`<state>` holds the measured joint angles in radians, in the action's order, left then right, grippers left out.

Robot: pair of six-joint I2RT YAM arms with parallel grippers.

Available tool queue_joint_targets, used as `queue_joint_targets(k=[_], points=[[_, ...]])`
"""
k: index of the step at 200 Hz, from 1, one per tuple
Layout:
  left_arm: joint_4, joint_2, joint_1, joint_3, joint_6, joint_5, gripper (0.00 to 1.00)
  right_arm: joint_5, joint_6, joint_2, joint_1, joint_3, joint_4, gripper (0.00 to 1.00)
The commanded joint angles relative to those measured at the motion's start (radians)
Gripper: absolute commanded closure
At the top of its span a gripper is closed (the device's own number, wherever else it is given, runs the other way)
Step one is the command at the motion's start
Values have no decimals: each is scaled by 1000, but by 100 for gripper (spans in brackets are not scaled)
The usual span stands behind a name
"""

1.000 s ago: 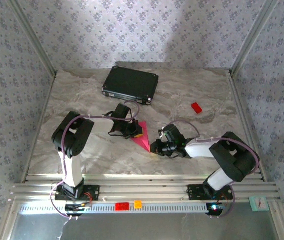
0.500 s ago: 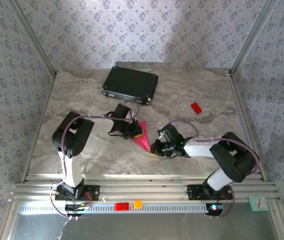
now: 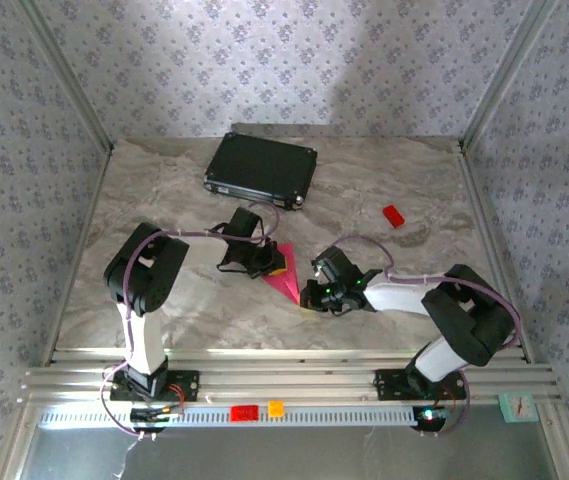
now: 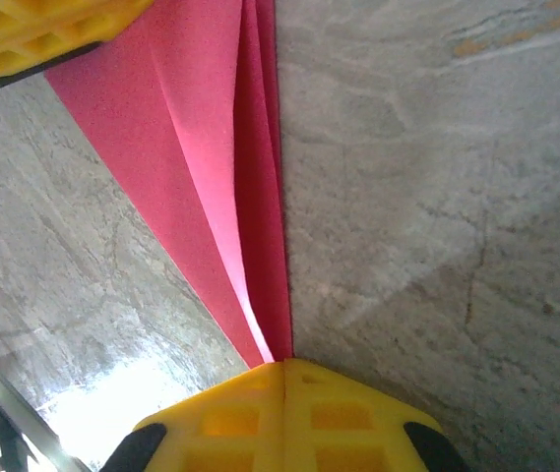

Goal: Fold a paper plane with a square sheet of paper (pick it up from the middle)

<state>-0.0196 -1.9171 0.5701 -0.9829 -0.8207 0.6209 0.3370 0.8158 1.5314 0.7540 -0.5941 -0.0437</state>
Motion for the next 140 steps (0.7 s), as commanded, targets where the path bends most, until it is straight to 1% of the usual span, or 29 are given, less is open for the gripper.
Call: queue_joint_targets(k=[1,17,40,73,88,105,140], points=[[37,-31,-2,15,5,-41,93,-54,-57,3,22,-33,230,91],[39,-31,-3,15,8,-43,94,-60,-60,-21,21,-43,260,88],[46,-32,-2,14,14,-45,94,-41,-40,-97,4,-49,242,87],[44,-36,-1,16,15,-46,94,41,-16,-158,-54,-56,141,97],[44,-36,0,16,15,-46,94,78,-14,-139,-69,-76,102,99],[43,-38,0,15,14,-46,94,133,-12,-72,-71,-126,65,100],[45,-43,0,9,15,-44,94,138,-7,59,-45,-211,52,100]])
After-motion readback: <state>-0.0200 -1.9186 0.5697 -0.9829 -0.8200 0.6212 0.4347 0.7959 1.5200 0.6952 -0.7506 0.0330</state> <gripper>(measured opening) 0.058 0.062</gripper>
